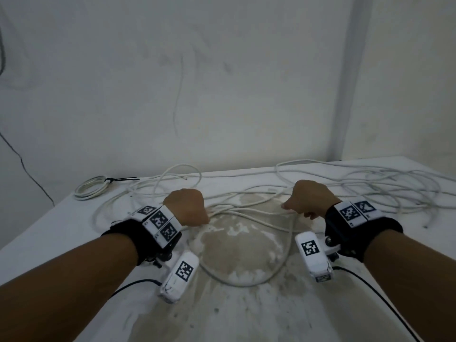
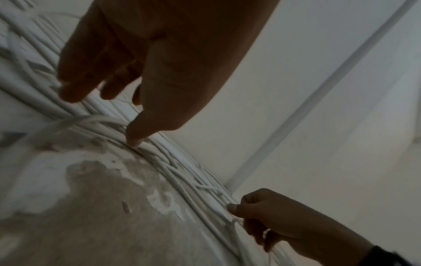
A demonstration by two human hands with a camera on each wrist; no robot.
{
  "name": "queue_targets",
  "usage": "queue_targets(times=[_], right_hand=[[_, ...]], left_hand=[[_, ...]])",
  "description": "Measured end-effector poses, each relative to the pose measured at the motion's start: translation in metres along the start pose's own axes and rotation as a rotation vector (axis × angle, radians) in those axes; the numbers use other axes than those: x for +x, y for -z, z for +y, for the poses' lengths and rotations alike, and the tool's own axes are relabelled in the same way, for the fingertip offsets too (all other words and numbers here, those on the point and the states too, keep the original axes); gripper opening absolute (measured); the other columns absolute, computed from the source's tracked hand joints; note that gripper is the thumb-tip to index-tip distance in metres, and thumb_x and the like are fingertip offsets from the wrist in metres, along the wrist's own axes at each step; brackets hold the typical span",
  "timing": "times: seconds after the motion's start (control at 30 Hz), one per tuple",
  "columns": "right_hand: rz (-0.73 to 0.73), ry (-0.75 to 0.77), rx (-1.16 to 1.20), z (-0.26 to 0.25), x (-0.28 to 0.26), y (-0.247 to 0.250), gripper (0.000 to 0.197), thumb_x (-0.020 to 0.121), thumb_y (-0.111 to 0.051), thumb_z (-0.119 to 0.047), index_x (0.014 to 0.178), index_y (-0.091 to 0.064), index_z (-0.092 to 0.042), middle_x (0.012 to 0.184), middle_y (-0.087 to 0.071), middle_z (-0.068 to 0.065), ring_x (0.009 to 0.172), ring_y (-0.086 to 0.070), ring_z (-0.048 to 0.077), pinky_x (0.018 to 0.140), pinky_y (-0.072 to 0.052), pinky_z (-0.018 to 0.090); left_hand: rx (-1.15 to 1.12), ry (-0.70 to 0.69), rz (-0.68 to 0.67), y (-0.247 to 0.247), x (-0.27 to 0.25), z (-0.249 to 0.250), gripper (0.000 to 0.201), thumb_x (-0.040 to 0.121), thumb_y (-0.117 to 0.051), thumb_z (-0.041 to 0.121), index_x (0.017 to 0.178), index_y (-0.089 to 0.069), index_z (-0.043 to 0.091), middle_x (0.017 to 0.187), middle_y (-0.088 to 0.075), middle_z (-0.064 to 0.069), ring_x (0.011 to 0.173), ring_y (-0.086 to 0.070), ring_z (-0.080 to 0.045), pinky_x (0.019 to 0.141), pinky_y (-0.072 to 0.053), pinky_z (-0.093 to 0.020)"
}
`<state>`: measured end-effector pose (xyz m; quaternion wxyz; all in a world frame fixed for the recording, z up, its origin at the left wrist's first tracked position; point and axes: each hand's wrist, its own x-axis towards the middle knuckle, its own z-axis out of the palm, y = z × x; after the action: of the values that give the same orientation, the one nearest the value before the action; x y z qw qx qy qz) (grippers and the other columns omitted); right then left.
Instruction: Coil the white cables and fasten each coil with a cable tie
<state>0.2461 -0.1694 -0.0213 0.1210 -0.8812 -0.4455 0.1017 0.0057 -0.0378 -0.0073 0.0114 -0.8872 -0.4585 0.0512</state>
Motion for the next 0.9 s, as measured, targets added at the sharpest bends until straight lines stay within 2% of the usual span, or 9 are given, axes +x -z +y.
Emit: queue_targets(times=[0.1, 0.2, 0.27, 0.33, 0.4, 0.47, 0.6, 0.77, 0.9], right_hand=[[-0.094, -0.03, 0.04, 0.018, -0.007, -0.006, 0.03, 0.086, -0.068, -0.034, 0.071, -0.065, -0.009, 0.061, -0.071, 0.004, 0.056, -0.069, 0.02, 0.064, -0.062, 0.034], [-0.028, -0.042, 0.098, 0.024, -0.013, -0.013, 0.023, 0.081, -0.065, -0.017, 0.061, -0.06, -0.008, 0.055, -0.063, 0.004, 0.052, -0.063, 0.022, 0.048, -0.053, 0.027], [0.035, -0.06, 0.116, 0.022, -0.014, -0.015, 0.023, 0.079, -0.061, -0.014, 0.059, -0.053, -0.009, 0.057, -0.058, 0.004, 0.052, -0.057, 0.02, 0.045, -0.044, 0.025], [0.085, -0.067, 0.257, 0.015, -0.014, -0.014, 0.018, 0.075, -0.059, -0.012, 0.058, -0.056, -0.006, 0.054, -0.062, 0.005, 0.049, -0.063, 0.022, 0.048, -0.053, 0.027], [0.195, -0.038, 0.441, 0.003, -0.01, -0.01, 0.011, 0.07, -0.057, -0.016, 0.065, -0.06, -0.007, 0.06, -0.067, 0.005, 0.056, -0.069, 0.023, 0.059, -0.061, 0.034], [0.327, 0.012, 0.608, -0.015, -0.01, -0.004, 0.015, 0.07, -0.059, -0.024, 0.081, -0.061, -0.014, 0.08, -0.069, 0.002, 0.074, -0.07, 0.025, 0.072, -0.06, 0.041], [0.41, 0.155, 0.951, -0.065, -0.022, 0.013, 0.024, 0.069, -0.064, -0.029, 0.087, -0.05, -0.024, 0.085, -0.067, 0.004, 0.077, -0.069, 0.026, 0.07, -0.06, 0.046], [0.249, 0.179, 1.317, -0.103, -0.019, 0.022, 0.031, 0.08, -0.075, -0.014, 0.086, -0.045, -0.019, 0.099, -0.066, 0.021, 0.087, -0.07, 0.033, 0.067, -0.062, 0.045], [0.196, 0.106, 1.309, -0.1, -0.021, 0.024, 0.023, 0.091, -0.07, -0.027, 0.087, -0.051, -0.014, 0.083, -0.068, 0.007, 0.066, -0.061, 0.015, 0.053, -0.045, 0.026]], left_hand=[[0.015, 0.07, -0.152, -0.001, -0.003, 0.005, 0.011, 0.082, -0.064, 0.02, 0.076, -0.064, 0.01, 0.08, -0.071, -0.004, 0.065, -0.064, -0.019, 0.06, -0.053, -0.025], [-0.084, 0.102, -0.217, -0.005, -0.005, 0.006, 0.019, 0.081, -0.059, 0.006, 0.062, -0.063, 0.007, 0.049, -0.065, -0.001, 0.046, -0.061, -0.016, 0.048, -0.049, -0.019], [-0.221, 0.126, -0.137, -0.008, -0.004, 0.003, 0.012, 0.084, -0.053, 0.006, 0.073, -0.056, 0.002, 0.061, -0.068, -0.009, 0.051, -0.063, -0.02, 0.05, -0.048, -0.02], [-0.449, 0.123, 0.002, -0.008, 0.001, -0.001, 0.019, 0.086, -0.052, 0.009, 0.101, -0.045, -0.002, 0.091, -0.067, -0.019, 0.064, -0.067, -0.024, 0.058, -0.054, -0.028], [-0.741, 0.113, 0.136, 0.0, 0.001, 0.0, 0.032, 0.088, -0.05, 0.006, 0.118, -0.038, 0.004, 0.095, -0.063, -0.02, 0.069, -0.068, -0.027, 0.062, -0.058, -0.036], [-0.94, 0.112, 0.209, 0.019, -0.004, 0.008, 0.034, 0.092, -0.051, 0.001, 0.123, -0.04, 0.011, 0.093, -0.061, -0.017, 0.065, -0.059, -0.023, 0.052, -0.049, -0.031], [-1.125, -0.015, 0.17, 0.055, -0.012, 0.029, 0.021, 0.095, -0.061, 0.015, 0.113, -0.059, 0.004, 0.093, -0.073, -0.011, 0.049, -0.035, -0.014, 0.044, -0.028, -0.022], [-1.156, -0.118, 0.03, 0.078, -0.024, 0.051, 0.02, 0.098, -0.055, 0.015, 0.104, -0.068, 0.001, 0.091, -0.077, -0.007, 0.045, -0.026, -0.01, 0.043, -0.02, -0.02], [-1.266, -0.015, 0.054, 0.073, -0.022, 0.054, 0.014, 0.096, -0.06, 0.011, 0.101, -0.067, 0.0, 0.084, -0.072, -0.007, 0.042, -0.029, -0.008, 0.038, -0.021, -0.017]])
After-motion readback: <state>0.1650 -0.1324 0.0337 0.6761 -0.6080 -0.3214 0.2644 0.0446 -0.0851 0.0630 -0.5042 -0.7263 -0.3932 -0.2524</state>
